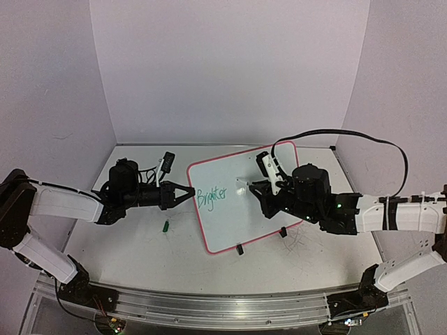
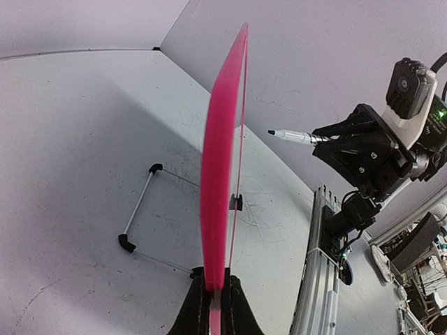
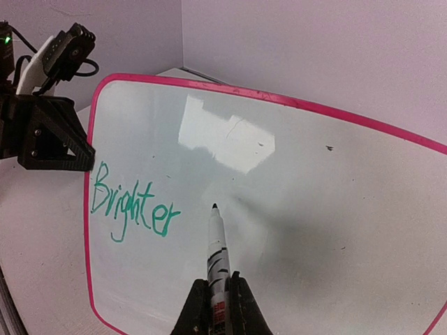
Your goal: Write a sentence on the whiteboard
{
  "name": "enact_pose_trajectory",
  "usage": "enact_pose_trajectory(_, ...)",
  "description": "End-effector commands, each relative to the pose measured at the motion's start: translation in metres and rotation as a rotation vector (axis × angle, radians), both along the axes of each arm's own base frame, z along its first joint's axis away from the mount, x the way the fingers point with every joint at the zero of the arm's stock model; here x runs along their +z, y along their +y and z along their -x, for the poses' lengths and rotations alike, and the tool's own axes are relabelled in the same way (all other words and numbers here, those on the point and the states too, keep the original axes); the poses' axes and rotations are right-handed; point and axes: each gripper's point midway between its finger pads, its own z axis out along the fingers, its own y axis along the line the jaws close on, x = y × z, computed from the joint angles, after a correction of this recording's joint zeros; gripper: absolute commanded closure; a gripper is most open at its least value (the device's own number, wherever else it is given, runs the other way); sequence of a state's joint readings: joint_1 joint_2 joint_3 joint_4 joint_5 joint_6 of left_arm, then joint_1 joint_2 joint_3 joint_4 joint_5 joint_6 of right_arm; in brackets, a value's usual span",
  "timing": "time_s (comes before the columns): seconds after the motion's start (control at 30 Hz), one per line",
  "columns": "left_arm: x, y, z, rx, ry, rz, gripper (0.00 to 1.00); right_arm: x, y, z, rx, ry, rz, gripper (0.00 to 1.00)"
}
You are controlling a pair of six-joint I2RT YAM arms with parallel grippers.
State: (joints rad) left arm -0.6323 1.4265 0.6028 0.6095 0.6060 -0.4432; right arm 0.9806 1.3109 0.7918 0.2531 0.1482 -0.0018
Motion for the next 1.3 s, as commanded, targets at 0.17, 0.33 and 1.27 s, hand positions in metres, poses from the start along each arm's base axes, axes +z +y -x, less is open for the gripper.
enact_pose_trajectory(0.17, 0.023, -0.002, -0.007, 0.015, -0.065, 0.017, 1.0, 0.012, -0.006, -0.01, -0.076, -0.017, -0.033, 1.0)
enact_pose_trajectory(0.33, 0.024, -0.002, -0.007, 0.013, -0.065, 0.016, 1.0, 0.013, 0.007, -0.004, 0.001, -0.012, -0.038, 1.0)
enact_pose_trajectory(1.27, 0.022, -0.003, -0.007, 0.004, -0.069, 0.012, 1.0, 0.006, 0.021, -0.021, -0.043, 0.004, -0.029, 1.0)
